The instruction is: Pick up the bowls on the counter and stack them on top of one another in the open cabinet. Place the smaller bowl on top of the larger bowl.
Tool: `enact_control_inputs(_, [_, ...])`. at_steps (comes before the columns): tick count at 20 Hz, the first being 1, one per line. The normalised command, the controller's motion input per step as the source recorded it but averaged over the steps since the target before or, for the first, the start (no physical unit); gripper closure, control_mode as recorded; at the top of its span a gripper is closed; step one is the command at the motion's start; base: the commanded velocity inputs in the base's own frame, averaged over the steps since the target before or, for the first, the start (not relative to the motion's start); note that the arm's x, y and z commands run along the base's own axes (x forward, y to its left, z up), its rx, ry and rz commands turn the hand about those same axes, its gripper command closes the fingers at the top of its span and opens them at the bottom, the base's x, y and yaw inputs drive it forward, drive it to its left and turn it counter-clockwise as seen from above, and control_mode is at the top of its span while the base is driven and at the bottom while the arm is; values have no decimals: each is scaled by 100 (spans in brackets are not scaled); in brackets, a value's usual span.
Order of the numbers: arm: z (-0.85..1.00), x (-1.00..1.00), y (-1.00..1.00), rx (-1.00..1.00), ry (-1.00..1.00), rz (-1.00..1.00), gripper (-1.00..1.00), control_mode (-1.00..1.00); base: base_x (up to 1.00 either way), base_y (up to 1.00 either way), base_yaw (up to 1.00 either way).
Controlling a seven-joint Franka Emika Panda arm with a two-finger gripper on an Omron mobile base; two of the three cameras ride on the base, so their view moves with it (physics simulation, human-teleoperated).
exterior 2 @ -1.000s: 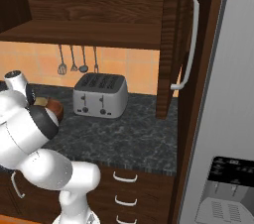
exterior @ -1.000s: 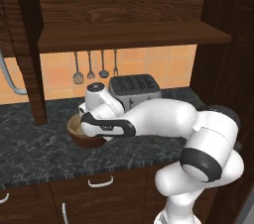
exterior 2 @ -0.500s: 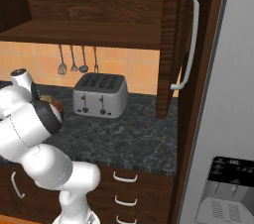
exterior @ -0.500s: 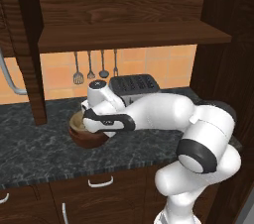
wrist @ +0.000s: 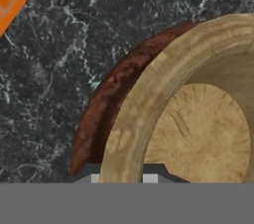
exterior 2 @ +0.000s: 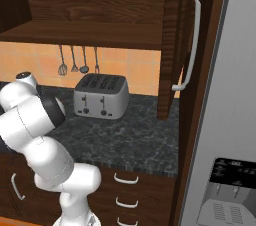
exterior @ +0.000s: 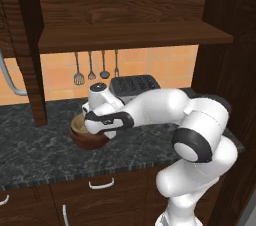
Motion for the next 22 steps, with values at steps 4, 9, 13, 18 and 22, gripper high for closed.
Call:
enact_control_inputs(4, [-2,4,0,0,0,0,-100,-100,0,0,0])
enact_control_inputs(9, [43,1,-2,0,-3,0,-100,-100,0,0,0])
enact_control_inputs(13, [34,-80,-47,6,-1,0,-100,-100,0,0,0])
enact_control_inputs(18, [-9,-37,-50,11,16,11,-100,-100,0,0,0])
enact_control_inputs(22, [-23,14,-6,-5,3,13,-100,-100,0,0,0])
